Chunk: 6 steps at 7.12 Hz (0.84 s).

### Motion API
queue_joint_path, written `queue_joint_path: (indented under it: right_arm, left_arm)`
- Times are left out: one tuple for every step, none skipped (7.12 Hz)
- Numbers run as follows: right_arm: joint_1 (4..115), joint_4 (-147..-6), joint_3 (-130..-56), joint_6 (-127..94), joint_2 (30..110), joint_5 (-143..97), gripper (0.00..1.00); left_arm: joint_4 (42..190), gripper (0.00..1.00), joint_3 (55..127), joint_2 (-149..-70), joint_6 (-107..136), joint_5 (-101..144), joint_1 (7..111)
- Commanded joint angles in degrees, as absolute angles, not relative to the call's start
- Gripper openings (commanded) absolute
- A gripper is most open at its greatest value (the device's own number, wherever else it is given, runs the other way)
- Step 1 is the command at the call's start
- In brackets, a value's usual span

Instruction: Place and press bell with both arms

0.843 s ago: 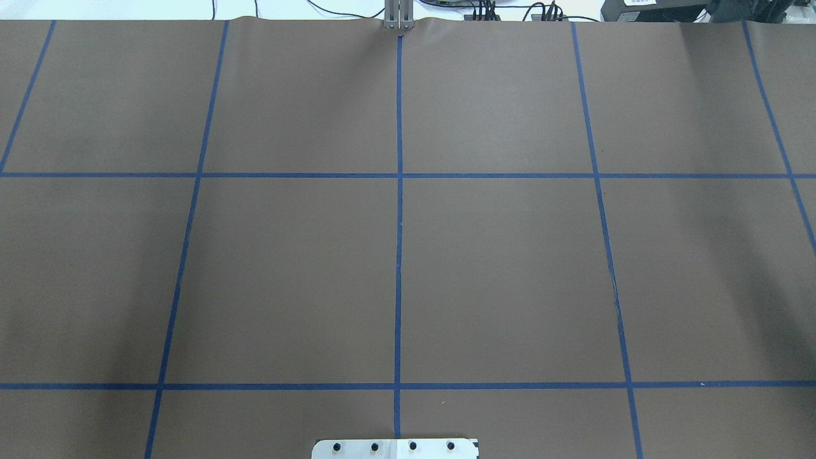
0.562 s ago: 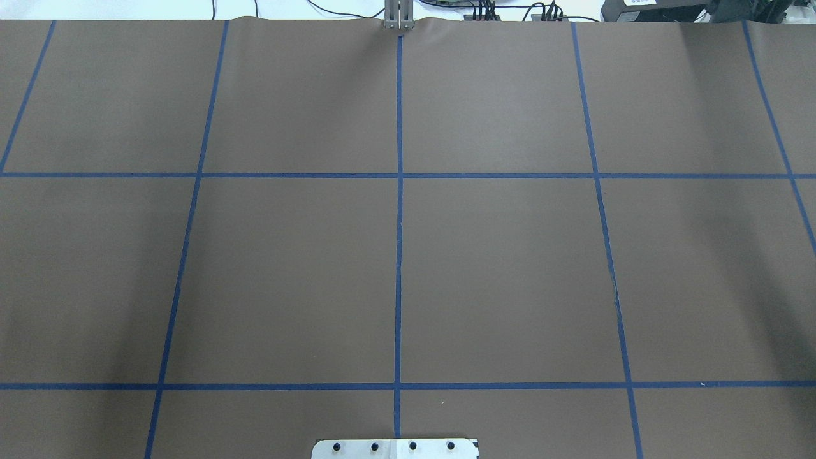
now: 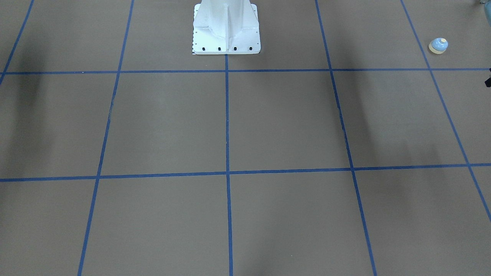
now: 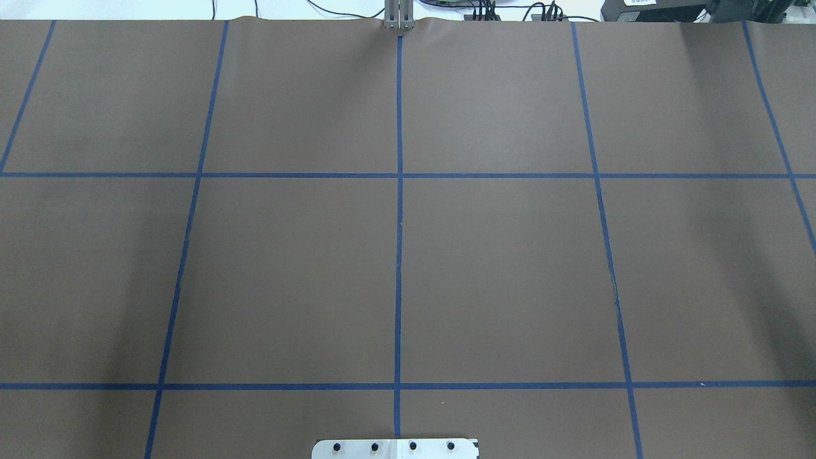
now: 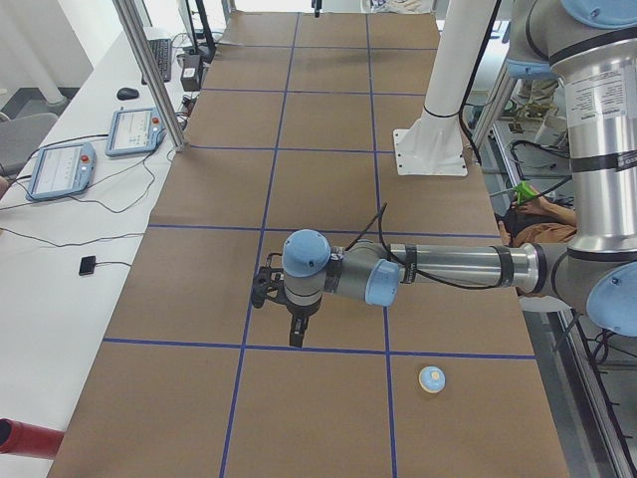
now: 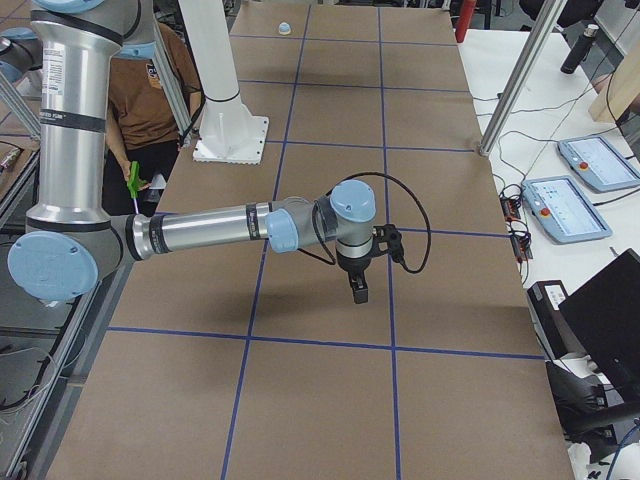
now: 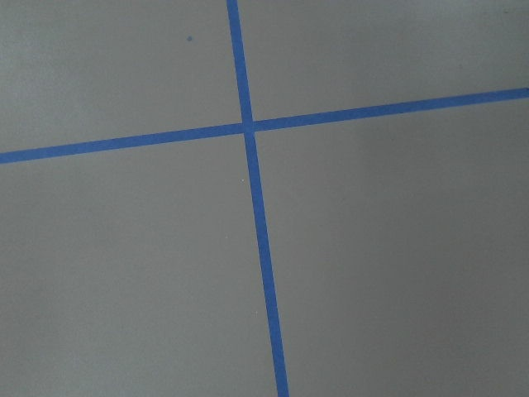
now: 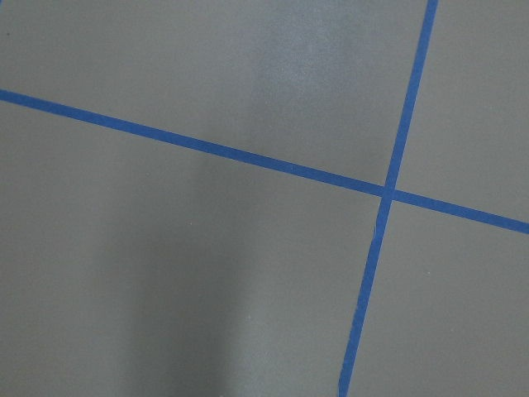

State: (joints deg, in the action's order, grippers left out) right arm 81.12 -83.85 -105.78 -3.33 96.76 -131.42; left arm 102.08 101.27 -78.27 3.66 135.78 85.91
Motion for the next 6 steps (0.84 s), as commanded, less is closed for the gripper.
queue_joint_path:
  right_arm:
    - [81.0, -83.8, -105.8, -3.3, 96.8, -132.2, 1.0]
    - [81.0, -83.8, -105.5, -3.3, 97.0, -133.1, 1.0]
    - [81.0, -83.8, -105.6, -3.4, 97.2, -133.4, 1.0]
    - [81.0, -83.8, -105.8, -3.3, 97.1, -133.2, 1.0]
    - [81.0, -82.4, -105.8, -3.3, 96.5, -133.0, 1.0]
    - [81.0, -79.2, -105.5, -3.4, 96.9, -133.0, 1.0]
  left_arm:
    - [104.0, 1.0, 102.5, -76.3, 3.8, 135.9, 85.9]
    - [104.4, 1.0, 102.3, -76.3, 4.0, 135.9, 85.9]
    - [104.5, 0.99, 102.7, -76.3, 5.8, 136.1, 85.9]
    - [104.6, 0.99, 102.8, -75.4, 5.1, 136.1, 85.9]
    - [104.6, 0.99, 102.8, -74.4, 5.1, 136.1, 85.9]
    - [106.2, 1.0, 103.4, -71.5, 4.8, 136.1, 85.9]
